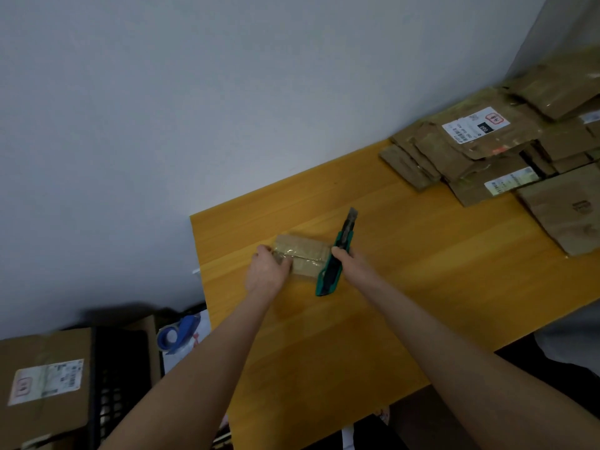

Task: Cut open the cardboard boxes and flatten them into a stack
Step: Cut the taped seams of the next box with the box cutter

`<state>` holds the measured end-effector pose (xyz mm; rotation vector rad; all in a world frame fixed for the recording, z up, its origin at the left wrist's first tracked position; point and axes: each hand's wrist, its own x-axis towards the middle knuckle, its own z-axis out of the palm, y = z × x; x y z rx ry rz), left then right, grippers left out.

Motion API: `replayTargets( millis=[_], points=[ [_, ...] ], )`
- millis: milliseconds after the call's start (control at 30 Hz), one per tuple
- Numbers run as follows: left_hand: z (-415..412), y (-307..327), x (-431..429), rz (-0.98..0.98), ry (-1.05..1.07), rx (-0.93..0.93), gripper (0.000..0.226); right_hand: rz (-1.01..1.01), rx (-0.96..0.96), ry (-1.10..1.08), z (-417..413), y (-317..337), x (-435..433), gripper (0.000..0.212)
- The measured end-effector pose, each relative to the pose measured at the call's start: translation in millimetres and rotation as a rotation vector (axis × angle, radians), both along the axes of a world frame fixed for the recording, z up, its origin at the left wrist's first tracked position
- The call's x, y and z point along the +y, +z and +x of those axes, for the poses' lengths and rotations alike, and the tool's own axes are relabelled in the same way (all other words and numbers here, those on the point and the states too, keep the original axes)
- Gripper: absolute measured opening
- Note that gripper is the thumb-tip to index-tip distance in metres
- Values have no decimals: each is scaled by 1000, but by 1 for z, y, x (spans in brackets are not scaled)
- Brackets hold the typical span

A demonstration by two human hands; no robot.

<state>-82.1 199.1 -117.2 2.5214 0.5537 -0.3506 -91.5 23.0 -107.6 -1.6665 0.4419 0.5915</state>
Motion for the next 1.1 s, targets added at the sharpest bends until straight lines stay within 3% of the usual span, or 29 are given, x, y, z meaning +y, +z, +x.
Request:
replayTargets(
  millis=[133,267,400,533,633,867,1100],
  points=[
    [-15,1,27,74,-11,92,77,-41,-11,130,16,1,31,44],
    [-11,-1,22,280,-450,11,111,-117,-88,194,24,-5,43,36],
    [6,-5,13,449,-675,35,100,-185,-93,173,25,-13,30,34],
    [12,-5,13,446,-673,29,92,-251,-122,157,8,-25,2,27],
    [14,-2,14,441,-663,30,93,-271,-123,135,-10,-29,-6,33],
    [12,0,10,440,-664,55,94,-474,-296,310,-30,-27,-9,51],
    [13,3,6,414,-642,71,94,-548,-375,364,-33,-18,-17,55]
  ],
)
